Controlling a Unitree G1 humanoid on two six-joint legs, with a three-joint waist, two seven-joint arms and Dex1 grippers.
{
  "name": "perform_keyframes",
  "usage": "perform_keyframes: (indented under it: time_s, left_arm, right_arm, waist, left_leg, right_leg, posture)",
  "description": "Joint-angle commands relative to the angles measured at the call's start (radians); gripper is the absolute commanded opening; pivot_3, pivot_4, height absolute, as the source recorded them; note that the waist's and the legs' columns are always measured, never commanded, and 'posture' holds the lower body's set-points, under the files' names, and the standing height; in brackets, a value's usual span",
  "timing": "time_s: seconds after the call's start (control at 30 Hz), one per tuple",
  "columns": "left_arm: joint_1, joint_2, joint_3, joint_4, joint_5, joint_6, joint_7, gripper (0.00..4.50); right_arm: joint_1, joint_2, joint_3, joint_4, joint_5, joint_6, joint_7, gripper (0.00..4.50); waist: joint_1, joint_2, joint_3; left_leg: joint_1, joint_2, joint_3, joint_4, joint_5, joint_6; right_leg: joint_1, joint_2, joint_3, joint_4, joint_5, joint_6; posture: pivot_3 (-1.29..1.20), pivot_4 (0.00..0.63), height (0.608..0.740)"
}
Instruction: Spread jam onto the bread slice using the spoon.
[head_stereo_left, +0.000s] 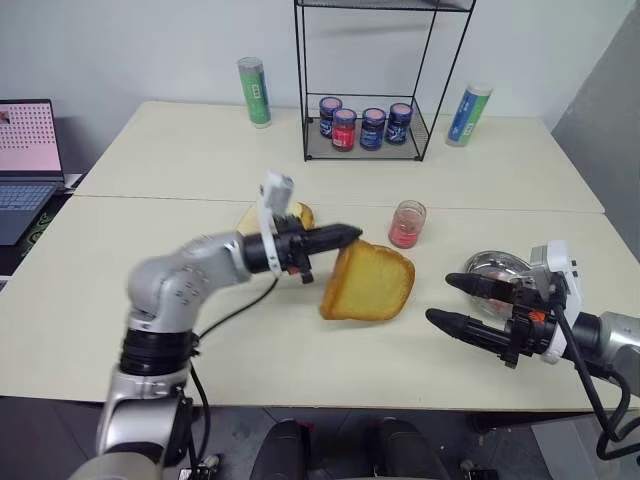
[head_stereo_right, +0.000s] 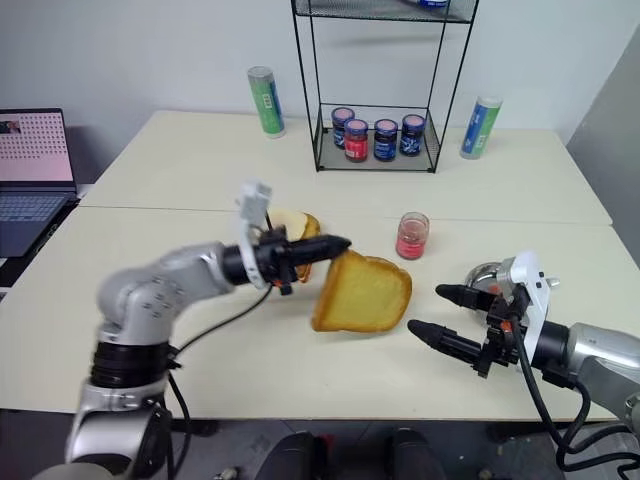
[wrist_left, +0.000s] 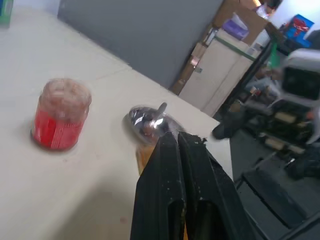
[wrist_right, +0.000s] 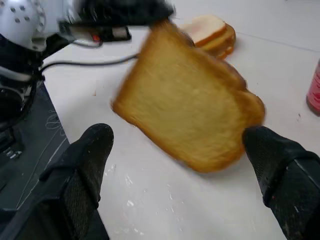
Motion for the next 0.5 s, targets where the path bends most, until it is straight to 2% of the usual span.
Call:
perform_keyframes:
  time_s: [0.03, 0.13, 0.3, 0.5]
  left_arm:
    - [-0.028, -0.077, -0.080, 0.155, 0.155, -0.187, -0.010, 0.02]
    - [-0.079, -0.124, -0.103, 0.316, 0.272, -0.322, 0.013, 0.02]
    - [-0.117, -0.168, -0.126, 0.452, 0.405, -0.482, 0.036, 0.02]
    - [-0.127, -0.201, -0.109, 0.503, 0.444, -0.529, 0.025, 0.02]
  right_arm:
    - [0.003, -0.010, -0.029, -0.033, 0.033, -0.020, -0.017, 4.50]
    - [-0.001, -0.012, -0.027, -0.029, 0.031, -0.025, -0.024, 4.50]
    - [-0.009, -0.013, -0.014, -0.028, 0.026, -0.035, -0.034, 4.50]
    - [-0.005, -0.014, -0.013, -0.028, 0.020, -0.040, -0.038, 4.50]
  waist:
    - [0.002, 0.000, 0.000]
    - [0.005, 0.000, 0.000]
    - [0.004, 0.000, 0.000]
    - [0.004, 0.000, 0.000]
  left_leg:
    - [0.000, 0.000, 0.000, 0.000, 0.000, 0.000]
    - [-0.001, -0.001, 0.000, 0.001, 0.000, 0.000]
    - [-0.002, 0.000, 0.000, 0.001, 0.000, 0.001]
    - [-0.002, 0.000, -0.001, 0.001, -0.001, 0.001]
  right_leg:
    - [0.000, 0.000, 0.000, 0.000, 0.000, 0.000]
    - [0.000, 0.003, 0.000, -0.001, 0.000, 0.000]
    - [0.000, 0.005, 0.000, -0.002, 0.000, 0.000]
    - [0.000, 0.005, 0.000, -0.003, 0.000, 0.000]
  posture:
    - [0.00, 0.150, 0.740]
    - [0.00, 0.150, 0.740]
    - [0.00, 0.150, 0.740]
    - [0.00, 0.150, 0.740]
